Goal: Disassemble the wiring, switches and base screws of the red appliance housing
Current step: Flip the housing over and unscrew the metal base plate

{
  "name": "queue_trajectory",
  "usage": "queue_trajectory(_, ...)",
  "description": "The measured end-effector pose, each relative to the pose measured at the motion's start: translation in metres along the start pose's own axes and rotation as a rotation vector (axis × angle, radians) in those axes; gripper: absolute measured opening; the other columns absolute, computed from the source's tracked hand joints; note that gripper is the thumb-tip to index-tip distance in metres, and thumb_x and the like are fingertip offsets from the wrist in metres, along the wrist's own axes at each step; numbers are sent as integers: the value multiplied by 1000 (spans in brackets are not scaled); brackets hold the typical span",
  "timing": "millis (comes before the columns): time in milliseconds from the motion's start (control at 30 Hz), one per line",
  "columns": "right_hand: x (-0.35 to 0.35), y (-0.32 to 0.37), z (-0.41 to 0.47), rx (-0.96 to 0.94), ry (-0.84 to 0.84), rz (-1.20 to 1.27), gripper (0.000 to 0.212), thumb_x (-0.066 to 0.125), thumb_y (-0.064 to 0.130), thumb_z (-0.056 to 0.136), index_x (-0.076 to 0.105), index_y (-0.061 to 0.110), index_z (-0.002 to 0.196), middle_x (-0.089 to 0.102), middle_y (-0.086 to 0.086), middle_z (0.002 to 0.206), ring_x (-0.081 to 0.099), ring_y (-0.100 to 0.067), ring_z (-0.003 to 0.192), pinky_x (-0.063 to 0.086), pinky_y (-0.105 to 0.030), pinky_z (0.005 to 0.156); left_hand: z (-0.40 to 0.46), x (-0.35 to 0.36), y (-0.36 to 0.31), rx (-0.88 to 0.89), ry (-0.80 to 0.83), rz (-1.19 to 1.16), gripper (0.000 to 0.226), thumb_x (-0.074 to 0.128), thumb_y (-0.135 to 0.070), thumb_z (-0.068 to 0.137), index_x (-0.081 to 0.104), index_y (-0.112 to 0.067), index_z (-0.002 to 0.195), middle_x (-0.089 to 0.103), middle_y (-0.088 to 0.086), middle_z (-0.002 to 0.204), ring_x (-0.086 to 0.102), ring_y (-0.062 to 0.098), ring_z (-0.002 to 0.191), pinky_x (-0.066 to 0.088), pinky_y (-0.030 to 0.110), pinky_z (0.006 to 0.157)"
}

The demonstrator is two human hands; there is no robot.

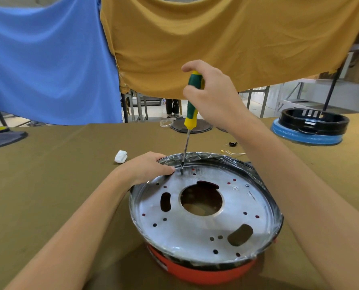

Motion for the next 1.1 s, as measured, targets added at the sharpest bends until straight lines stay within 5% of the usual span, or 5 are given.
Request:
queue_trajectory(267,4,-2,0,-21,9,-41,30,62,42,94,55,25,117,42,1,94,44,-9,76,34,-4,58,0,0,0,12,4,26,18,59,-54,90,52,-48,74,56,-31,79,52,-9,75,33,15,60)
queue_trajectory(467,-2,-6,3,26,23,48,32,54,18,94,54,22,126,47,16,89,47,-3,72,39,-9,61,0,-1,2,8,12,3,13,59,-54,89,61,-46,79,65,-32,71,60,-7,76,38,17,62)
queue_trajectory(633,2,-6,0,-9,56,-92,32,64,44,93,53,27,119,46,0,96,46,-13,79,35,-18,63,-1,-1,0,15,6,3,17,59,-53,90,54,-47,76,58,-31,77,54,-9,74,33,14,60)
queue_trajectory(800,-9,-8,3,26,85,26,38,61,14,89,58,29,125,57,7,107,56,-12,91,48,-21,77,-1,-1,1,22,9,7,14,59,-52,91,58,-43,80,65,-23,86,57,-6,77,37,16,62)
queue_trajectory(1100,-8,-12,0,-19,123,-52,32,65,22,94,50,23,122,53,-5,90,49,-15,73,45,-31,64,-3,0,-2,30,20,-14,13,59,-48,92,65,-36,93,68,-18,90,62,2,84,44,19,68)
Point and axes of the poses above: each hand's wrist, its own z-axis towards the middle knuckle, its own x-axis out of the palm, y = z × x, the point moved 4 cm from there along z, towards the middle knuckle
